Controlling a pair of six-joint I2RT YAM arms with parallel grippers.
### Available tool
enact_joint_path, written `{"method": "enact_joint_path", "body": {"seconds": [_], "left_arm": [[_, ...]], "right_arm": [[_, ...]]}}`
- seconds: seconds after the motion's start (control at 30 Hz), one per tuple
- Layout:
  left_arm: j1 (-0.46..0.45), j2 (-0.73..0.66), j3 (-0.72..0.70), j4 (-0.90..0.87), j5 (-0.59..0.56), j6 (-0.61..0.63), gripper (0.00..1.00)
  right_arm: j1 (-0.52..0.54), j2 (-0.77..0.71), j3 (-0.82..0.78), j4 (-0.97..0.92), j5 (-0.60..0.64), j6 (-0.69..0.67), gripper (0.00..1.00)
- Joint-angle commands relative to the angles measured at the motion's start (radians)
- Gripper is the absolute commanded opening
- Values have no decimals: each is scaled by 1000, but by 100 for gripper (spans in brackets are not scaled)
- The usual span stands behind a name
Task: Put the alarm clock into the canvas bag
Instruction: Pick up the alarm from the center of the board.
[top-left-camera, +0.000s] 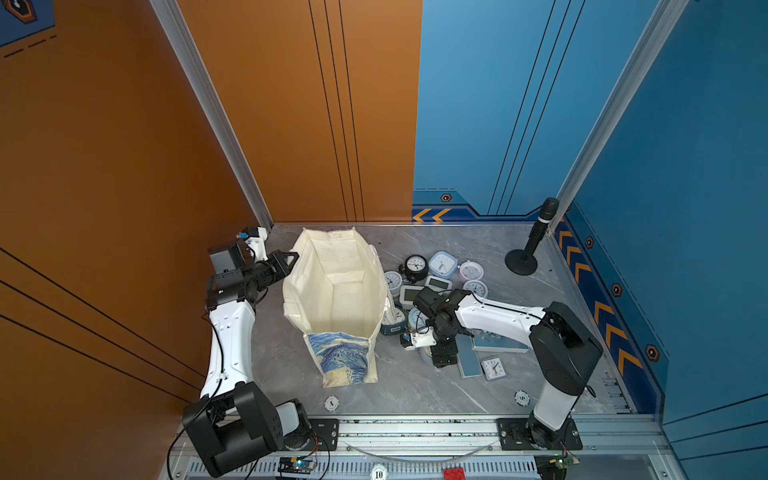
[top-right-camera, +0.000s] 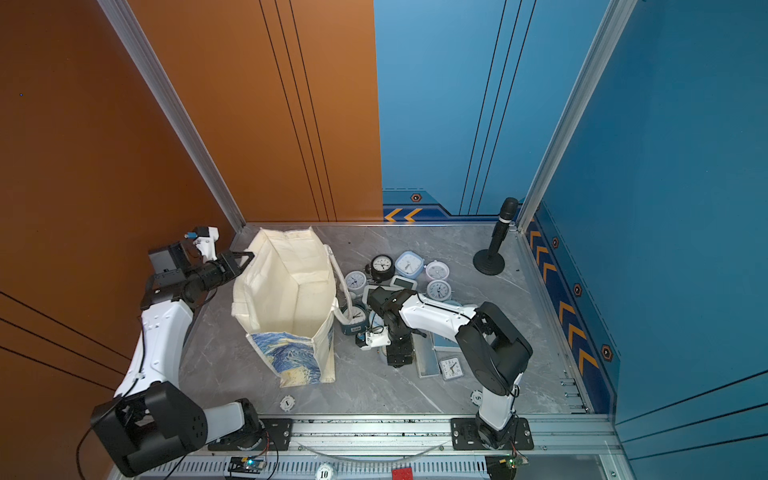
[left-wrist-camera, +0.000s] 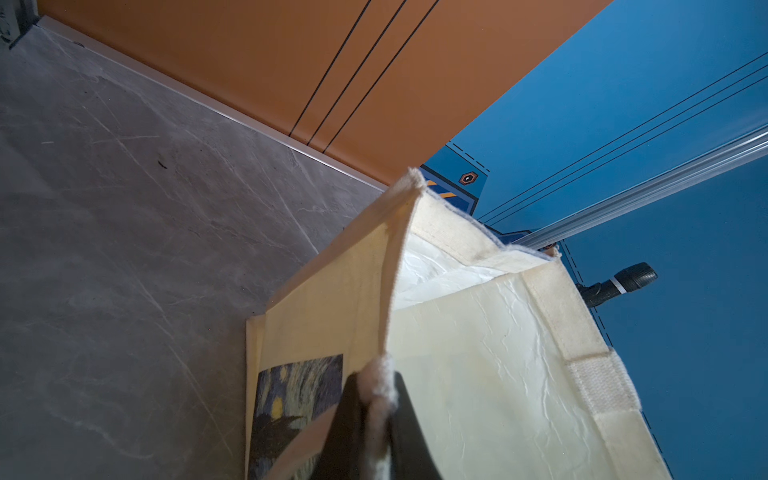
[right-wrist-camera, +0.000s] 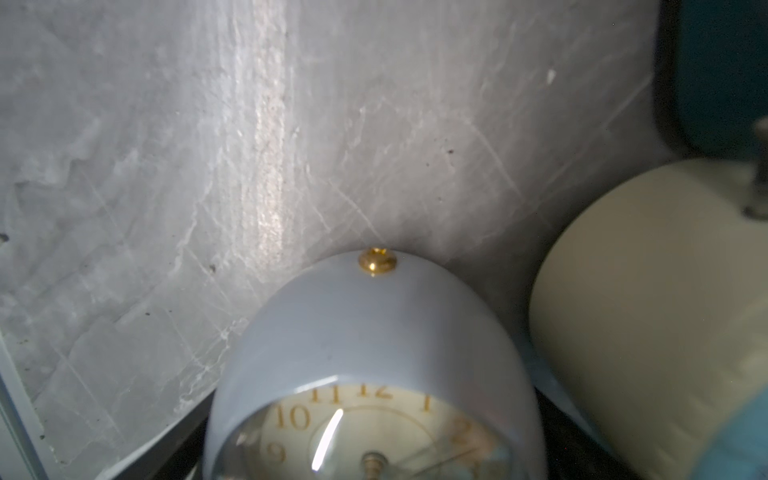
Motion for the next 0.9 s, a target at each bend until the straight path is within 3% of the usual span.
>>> {"method": "enact_joint_path", "body": {"seconds": [0.0, 0.47, 0.87], "left_arm": [[6, 15, -7, 35, 43, -10, 0], [11, 56, 5, 35, 107, -34, 0], [7, 51, 5, 36, 122, -27, 0]], "right_arm": [[-5, 11, -18, 23, -33, 0, 90], [-6, -126, 21, -59, -98, 50, 78], [-6, -317, 197, -213, -182, 187, 73]]}}
